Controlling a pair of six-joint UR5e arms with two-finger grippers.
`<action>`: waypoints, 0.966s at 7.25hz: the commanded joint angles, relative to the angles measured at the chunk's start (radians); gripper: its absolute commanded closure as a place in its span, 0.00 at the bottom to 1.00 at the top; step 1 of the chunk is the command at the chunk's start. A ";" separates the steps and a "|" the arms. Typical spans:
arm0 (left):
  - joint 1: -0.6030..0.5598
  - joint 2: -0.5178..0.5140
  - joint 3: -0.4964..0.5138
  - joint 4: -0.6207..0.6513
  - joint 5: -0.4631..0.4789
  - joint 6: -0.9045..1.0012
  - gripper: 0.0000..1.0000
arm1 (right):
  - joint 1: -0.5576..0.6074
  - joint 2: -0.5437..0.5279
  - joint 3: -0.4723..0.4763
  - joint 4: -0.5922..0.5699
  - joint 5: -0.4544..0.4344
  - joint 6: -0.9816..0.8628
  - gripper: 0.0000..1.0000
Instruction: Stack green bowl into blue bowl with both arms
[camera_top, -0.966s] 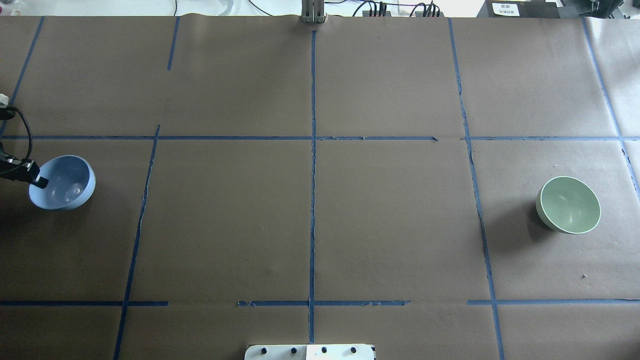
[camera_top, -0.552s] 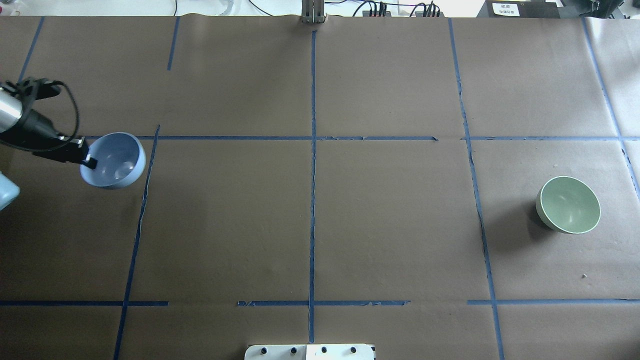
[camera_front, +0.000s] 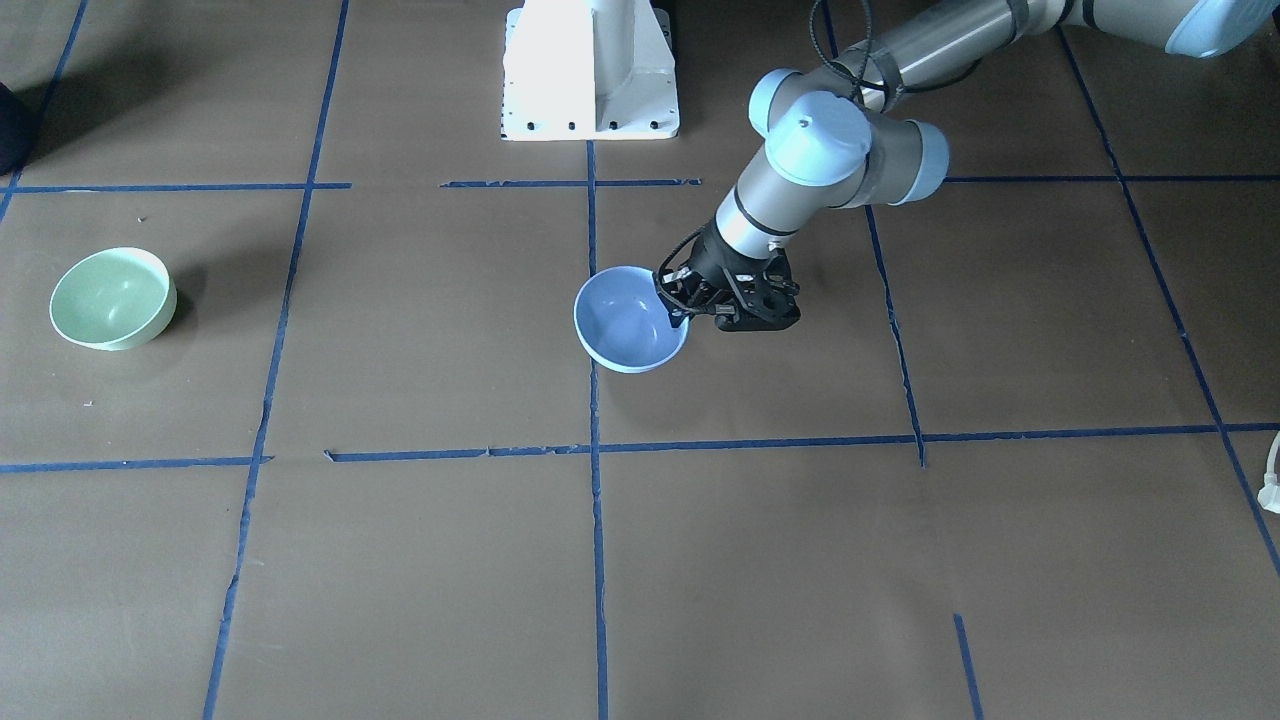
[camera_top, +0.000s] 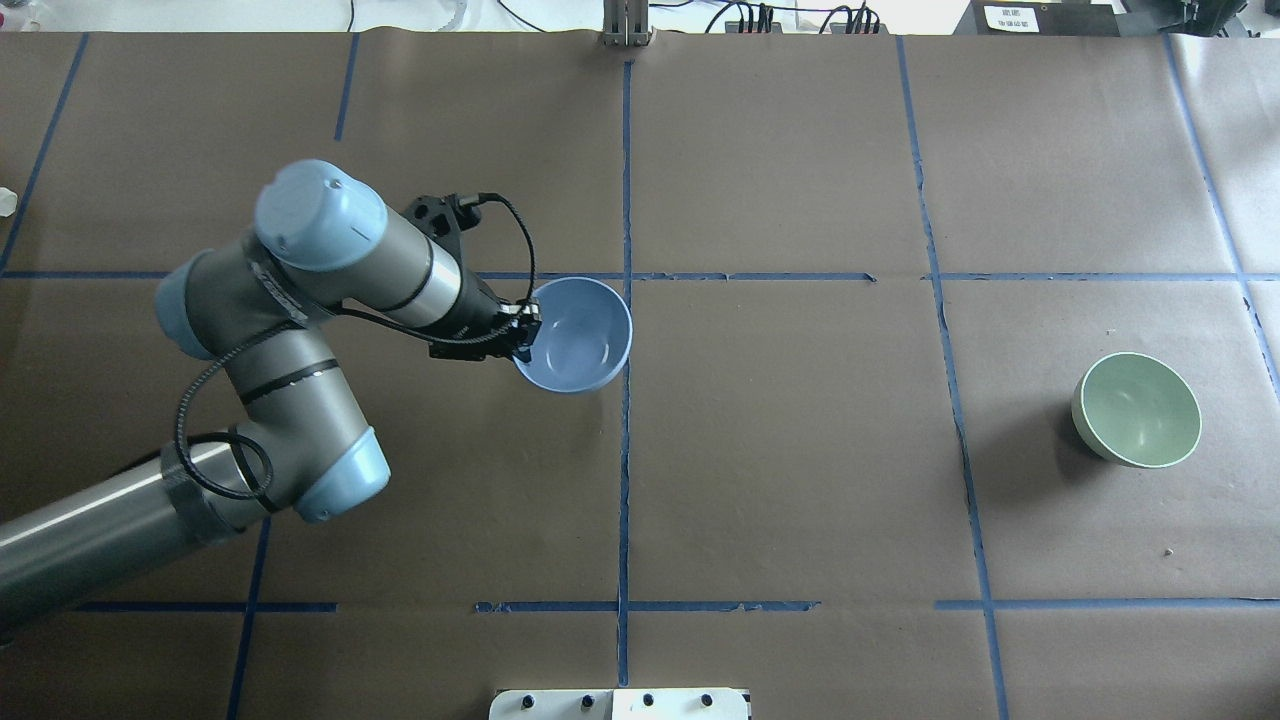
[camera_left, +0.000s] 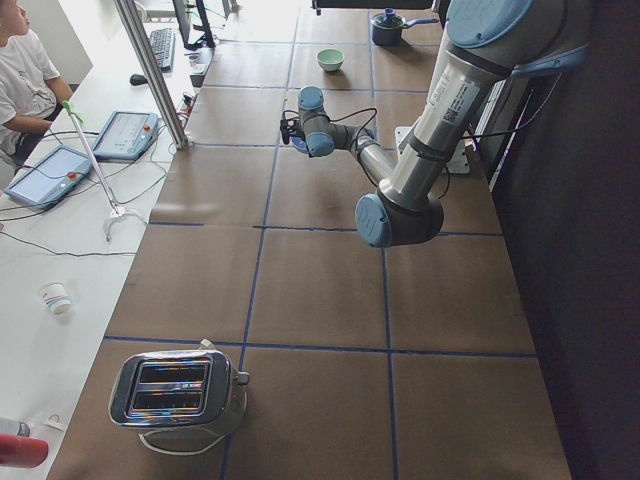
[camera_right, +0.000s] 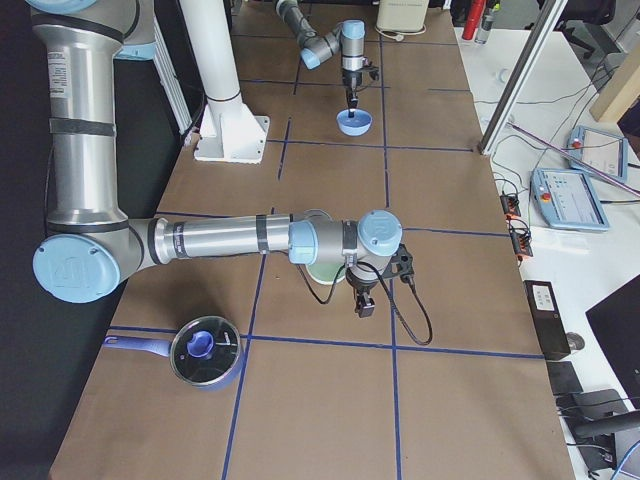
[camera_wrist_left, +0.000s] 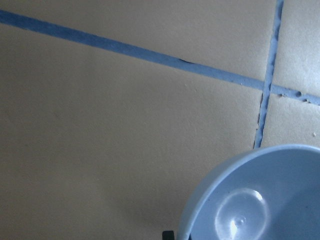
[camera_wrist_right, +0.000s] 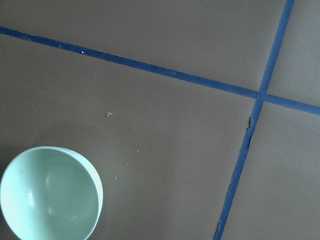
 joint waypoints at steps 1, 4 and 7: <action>0.041 -0.019 0.015 0.008 0.062 -0.003 1.00 | -0.008 0.001 -0.001 0.000 0.023 0.000 0.00; 0.068 -0.036 0.033 0.007 0.099 -0.004 0.97 | -0.008 0.001 0.001 0.000 0.028 0.002 0.00; 0.073 -0.034 0.036 0.005 0.104 -0.004 0.53 | -0.023 0.006 -0.017 0.114 0.028 0.003 0.00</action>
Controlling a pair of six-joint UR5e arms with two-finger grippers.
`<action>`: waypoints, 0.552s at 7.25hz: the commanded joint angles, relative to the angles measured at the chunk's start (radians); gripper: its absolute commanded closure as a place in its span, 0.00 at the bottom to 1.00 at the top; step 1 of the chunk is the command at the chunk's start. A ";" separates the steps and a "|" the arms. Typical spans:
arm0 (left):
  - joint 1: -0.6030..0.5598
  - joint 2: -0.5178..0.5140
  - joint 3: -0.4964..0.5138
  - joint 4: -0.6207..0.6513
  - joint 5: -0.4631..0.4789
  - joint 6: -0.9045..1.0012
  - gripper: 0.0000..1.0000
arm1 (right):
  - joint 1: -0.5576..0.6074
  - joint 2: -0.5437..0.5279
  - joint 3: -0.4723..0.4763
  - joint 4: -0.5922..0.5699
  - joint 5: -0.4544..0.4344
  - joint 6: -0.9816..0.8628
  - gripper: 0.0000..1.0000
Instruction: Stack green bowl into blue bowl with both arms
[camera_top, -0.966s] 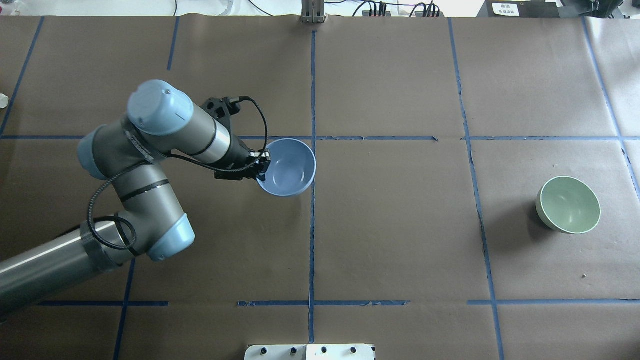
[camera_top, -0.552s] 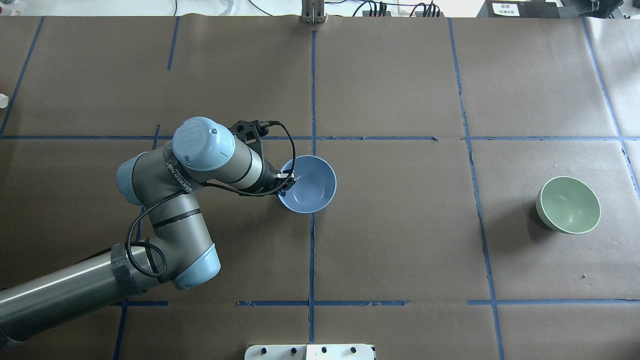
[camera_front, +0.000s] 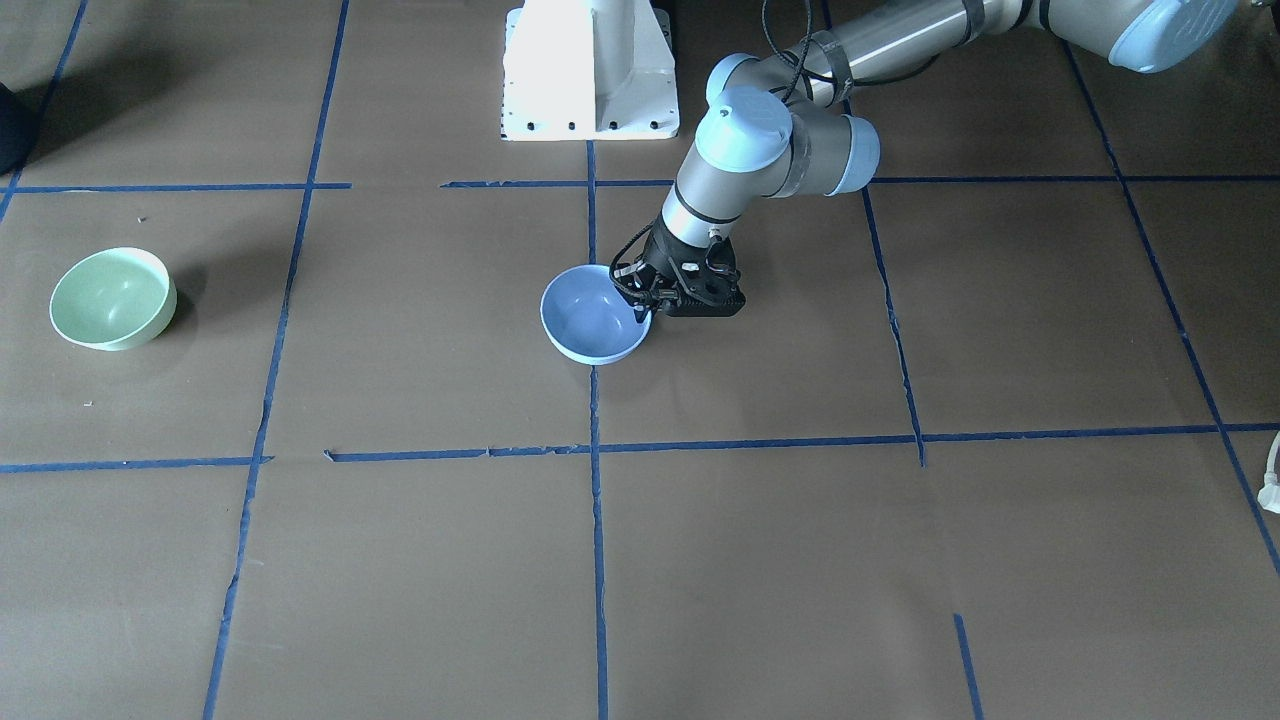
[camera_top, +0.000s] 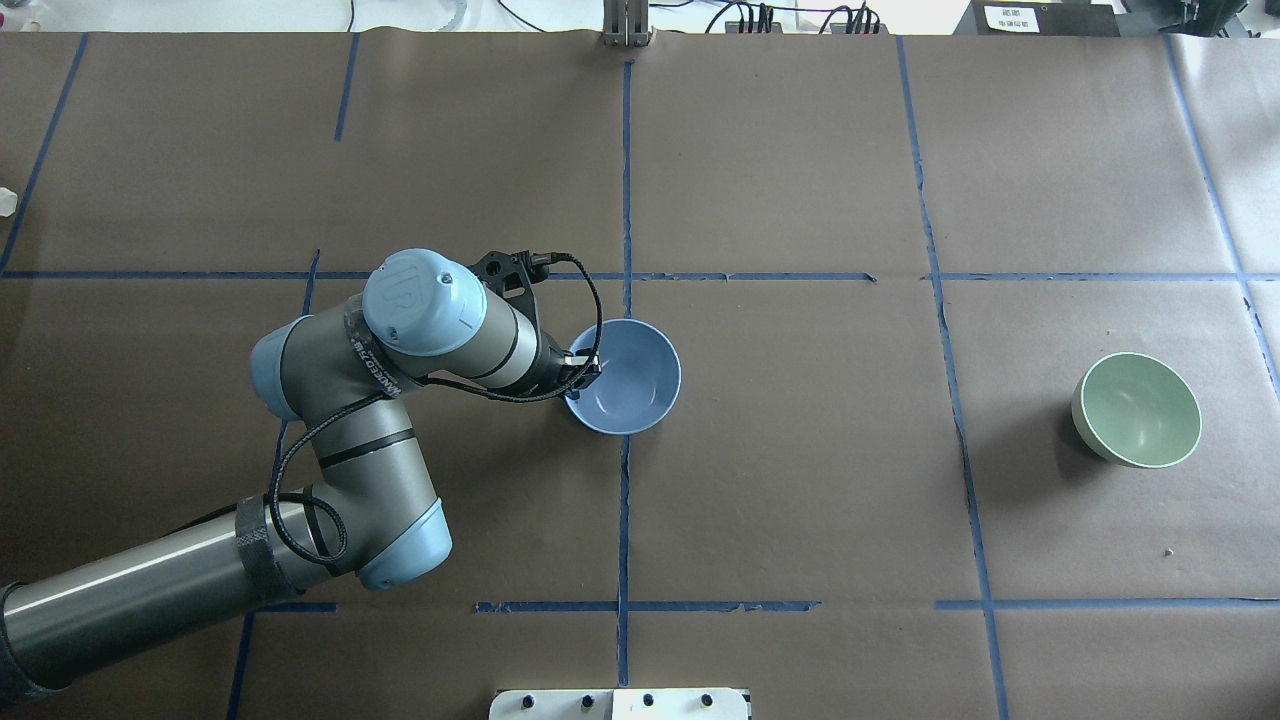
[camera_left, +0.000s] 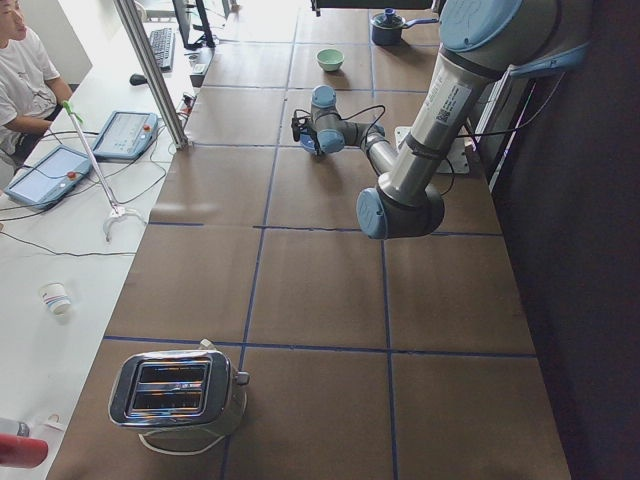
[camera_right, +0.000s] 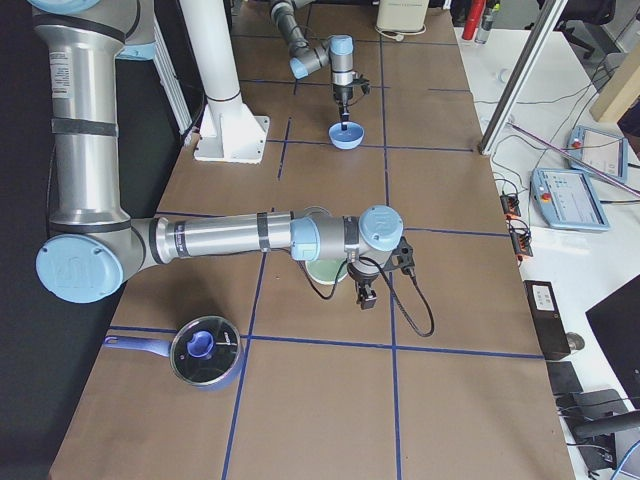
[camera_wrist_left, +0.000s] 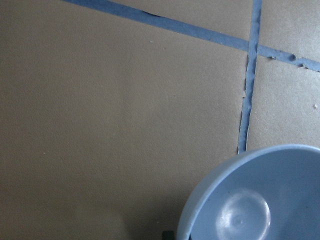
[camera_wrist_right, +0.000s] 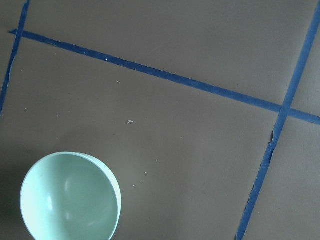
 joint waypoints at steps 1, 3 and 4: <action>0.002 0.001 -0.010 -0.005 0.072 -0.003 0.01 | -0.011 -0.002 -0.034 0.112 0.001 0.001 0.00; -0.035 0.013 -0.151 -0.005 0.085 -0.011 0.00 | -0.024 -0.008 -0.034 0.137 0.001 0.012 0.00; -0.064 0.016 -0.181 0.000 0.083 -0.028 0.00 | -0.035 -0.013 -0.034 0.143 0.001 0.100 0.00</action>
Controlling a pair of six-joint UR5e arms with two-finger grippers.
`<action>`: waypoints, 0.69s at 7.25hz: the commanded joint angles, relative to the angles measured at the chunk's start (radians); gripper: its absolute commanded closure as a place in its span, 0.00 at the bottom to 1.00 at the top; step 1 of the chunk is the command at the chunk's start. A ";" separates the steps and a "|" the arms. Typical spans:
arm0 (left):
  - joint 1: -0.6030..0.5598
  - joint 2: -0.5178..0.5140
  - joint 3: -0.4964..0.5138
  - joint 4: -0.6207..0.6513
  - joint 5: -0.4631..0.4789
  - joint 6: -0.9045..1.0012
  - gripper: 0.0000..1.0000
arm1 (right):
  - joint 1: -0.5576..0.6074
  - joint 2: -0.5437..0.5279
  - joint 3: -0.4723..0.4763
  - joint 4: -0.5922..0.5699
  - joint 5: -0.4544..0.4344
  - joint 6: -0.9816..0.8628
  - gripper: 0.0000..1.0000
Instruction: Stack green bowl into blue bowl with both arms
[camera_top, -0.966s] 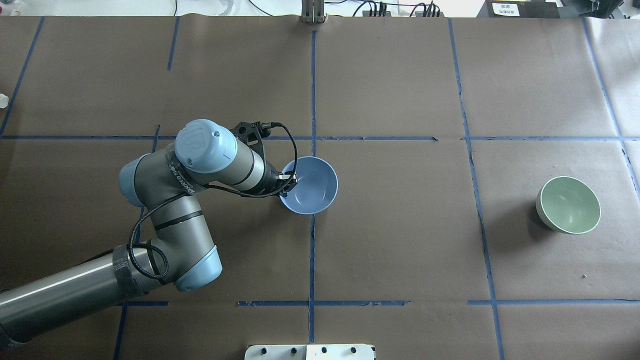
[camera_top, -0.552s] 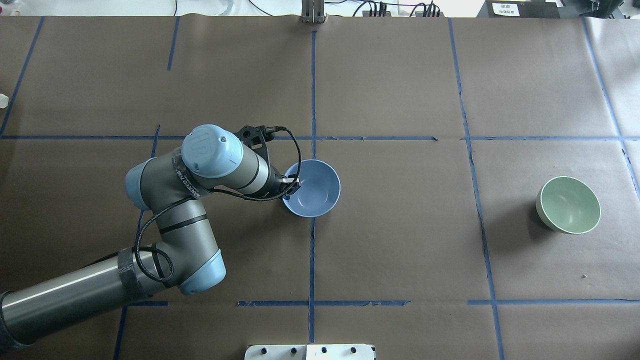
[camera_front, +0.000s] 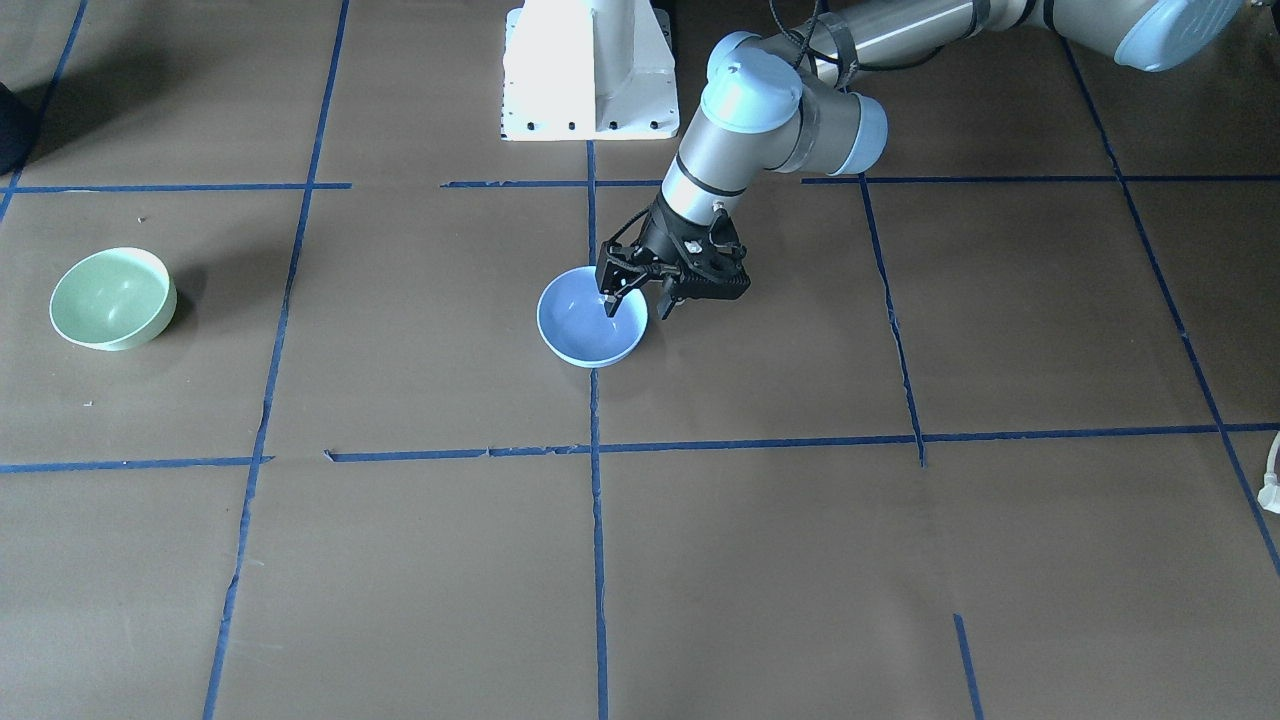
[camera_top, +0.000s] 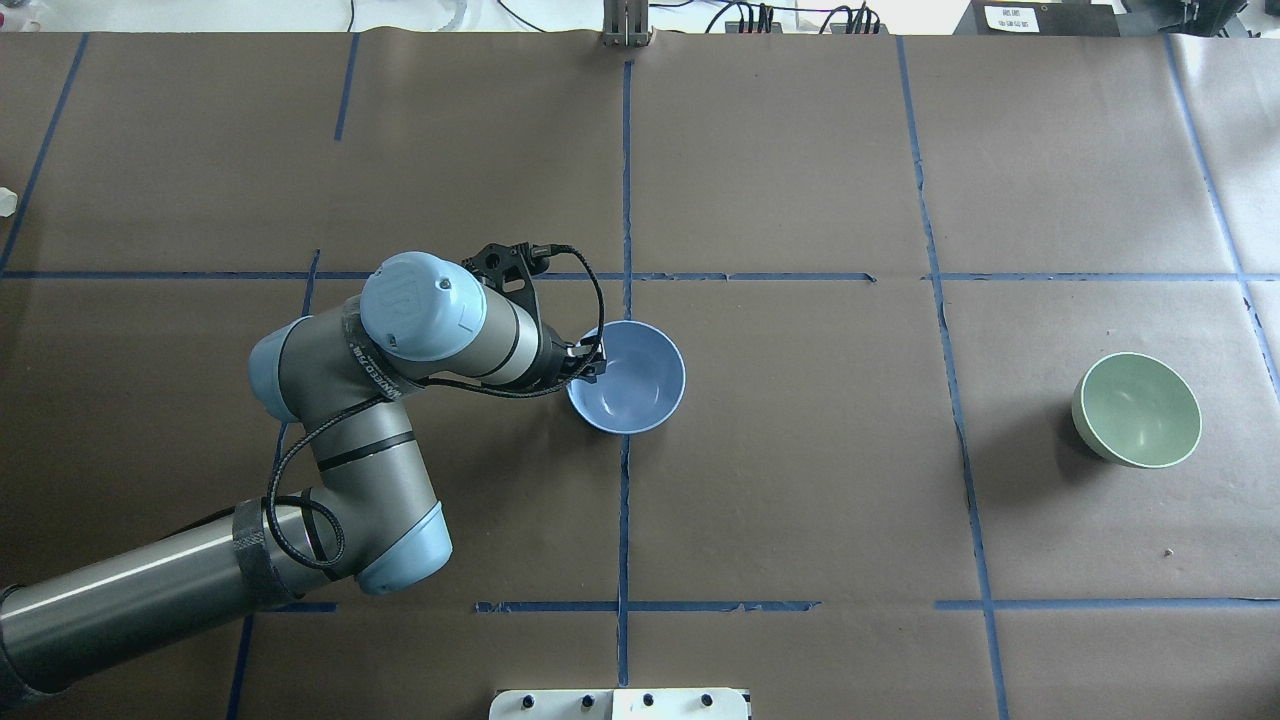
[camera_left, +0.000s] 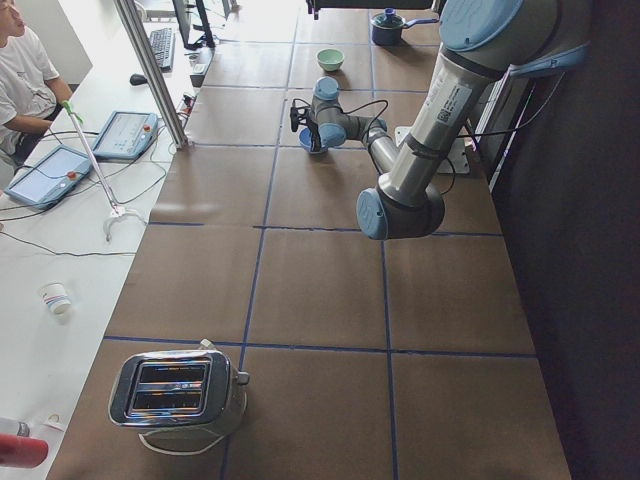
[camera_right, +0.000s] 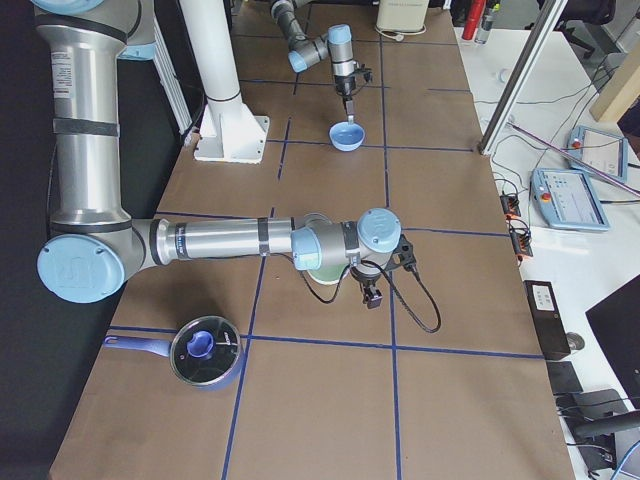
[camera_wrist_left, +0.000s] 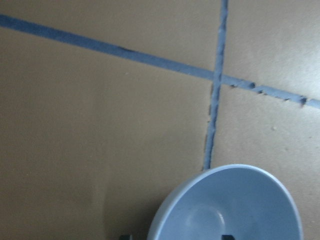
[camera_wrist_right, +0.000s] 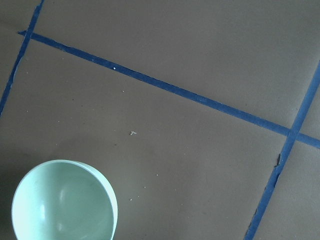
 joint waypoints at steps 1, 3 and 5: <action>-0.039 0.005 -0.065 0.005 0.003 -0.040 0.00 | -0.046 -0.029 -0.002 0.097 -0.001 0.198 0.00; -0.039 0.006 -0.062 0.005 0.007 -0.079 0.00 | -0.150 -0.108 -0.013 0.400 -0.047 0.477 0.01; -0.041 0.006 -0.062 0.005 0.009 -0.079 0.00 | -0.262 -0.130 -0.078 0.568 -0.066 0.647 0.03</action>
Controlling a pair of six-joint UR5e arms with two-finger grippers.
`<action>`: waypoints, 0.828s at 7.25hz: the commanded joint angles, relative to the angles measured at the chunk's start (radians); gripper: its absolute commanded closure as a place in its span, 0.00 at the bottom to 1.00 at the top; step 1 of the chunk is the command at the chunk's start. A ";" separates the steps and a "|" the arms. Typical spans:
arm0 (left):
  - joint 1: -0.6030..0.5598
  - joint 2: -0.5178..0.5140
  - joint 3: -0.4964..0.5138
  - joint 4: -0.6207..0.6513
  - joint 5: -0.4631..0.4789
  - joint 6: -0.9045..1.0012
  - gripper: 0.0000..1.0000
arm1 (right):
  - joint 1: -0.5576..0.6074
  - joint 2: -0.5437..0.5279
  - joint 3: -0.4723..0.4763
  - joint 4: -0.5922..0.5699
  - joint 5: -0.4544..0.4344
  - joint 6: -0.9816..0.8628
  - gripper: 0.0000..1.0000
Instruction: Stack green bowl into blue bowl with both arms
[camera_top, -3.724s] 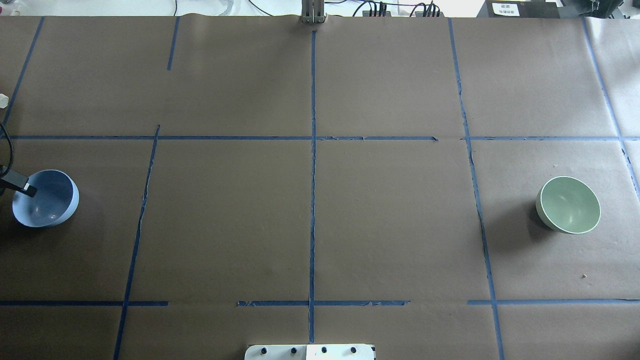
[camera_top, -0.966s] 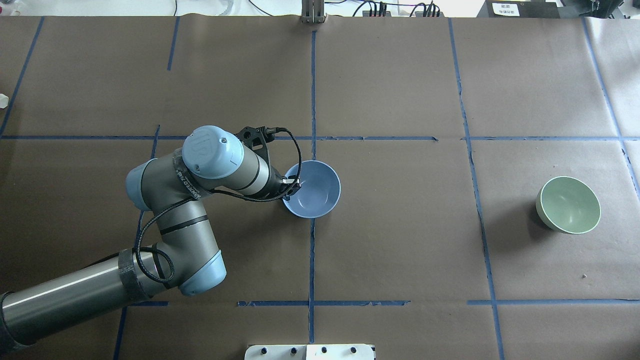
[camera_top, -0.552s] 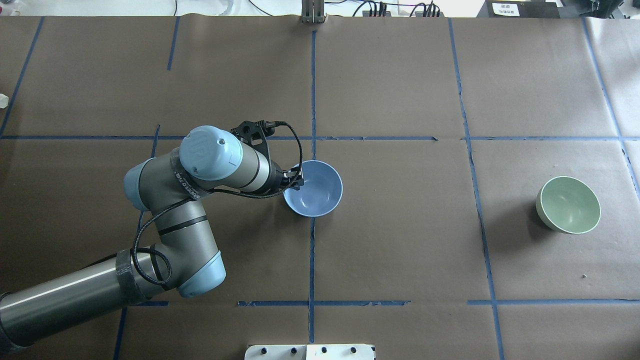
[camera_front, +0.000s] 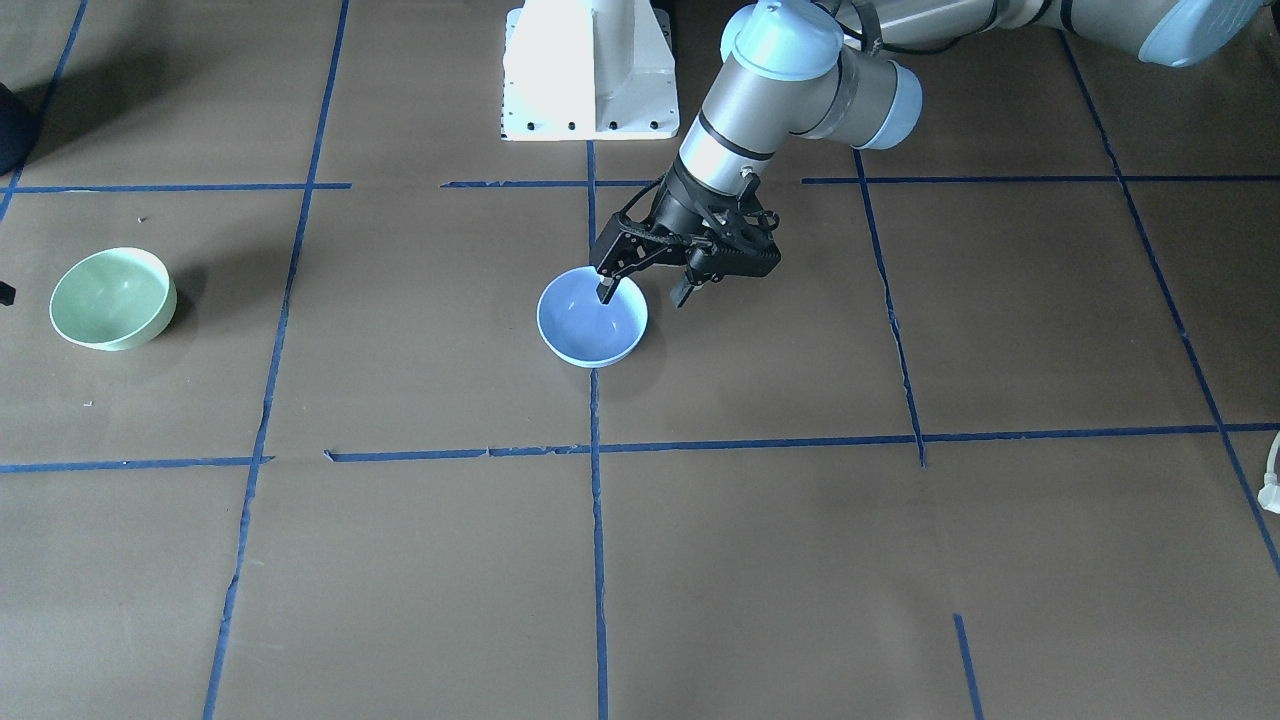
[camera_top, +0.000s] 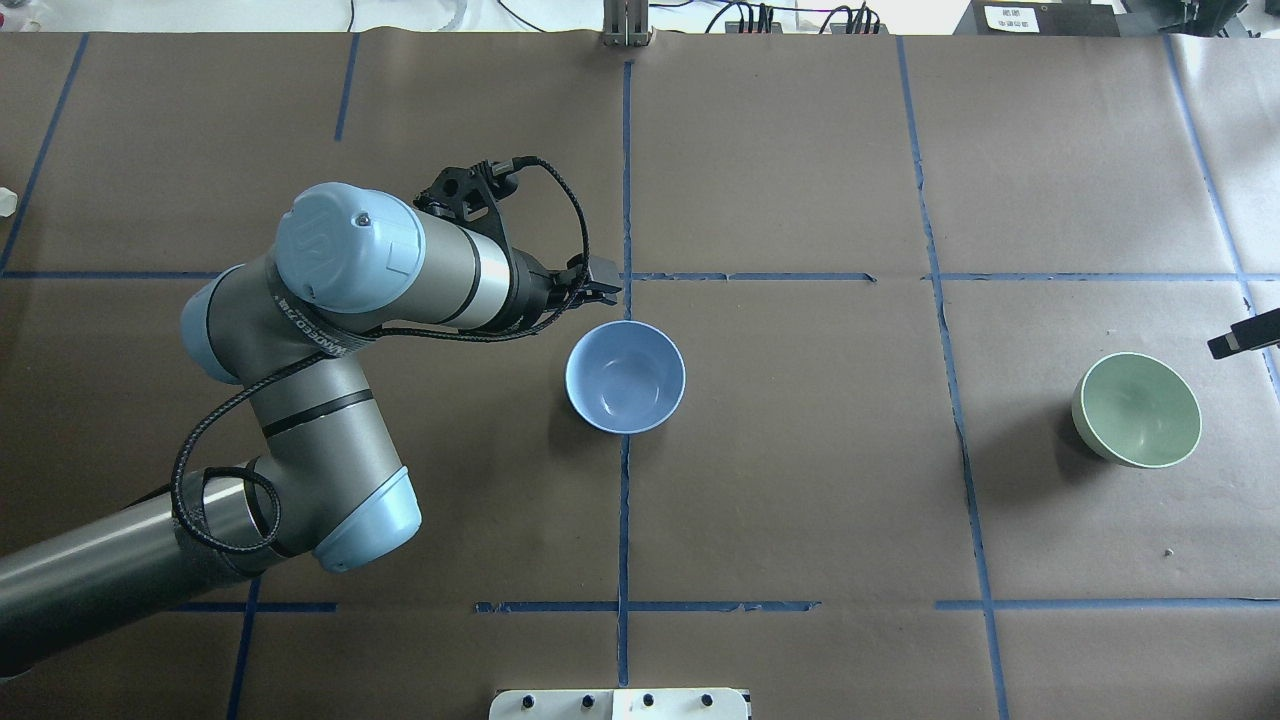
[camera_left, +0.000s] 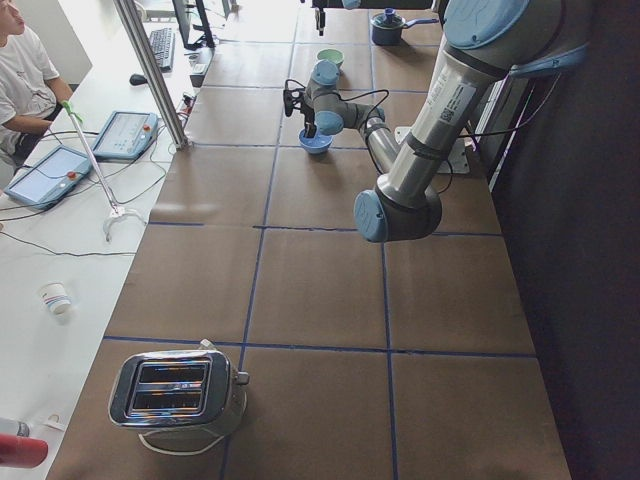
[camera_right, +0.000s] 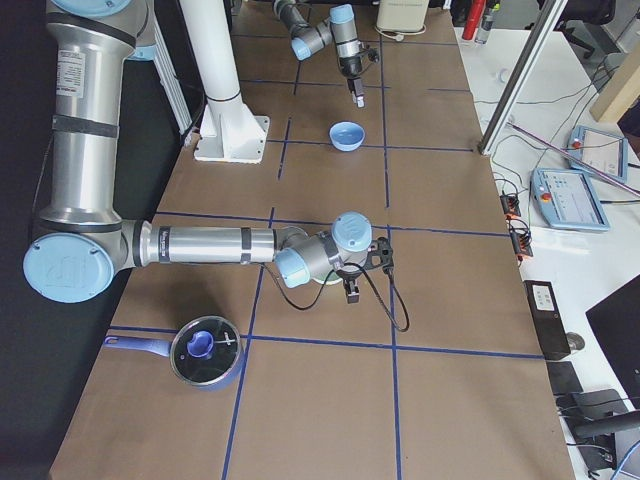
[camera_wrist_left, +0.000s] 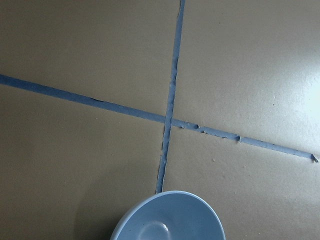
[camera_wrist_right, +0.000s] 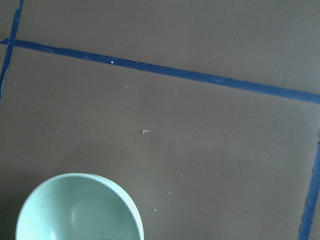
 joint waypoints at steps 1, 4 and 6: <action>-0.001 0.000 0.009 0.000 0.002 -0.001 0.00 | -0.107 -0.009 -0.099 0.166 -0.037 0.105 0.08; -0.001 0.000 0.005 0.000 0.002 -0.002 0.00 | -0.131 -0.001 -0.122 0.180 -0.037 0.129 0.67; -0.004 0.000 0.001 -0.002 0.002 0.000 0.00 | -0.150 0.000 -0.116 0.183 -0.034 0.129 0.99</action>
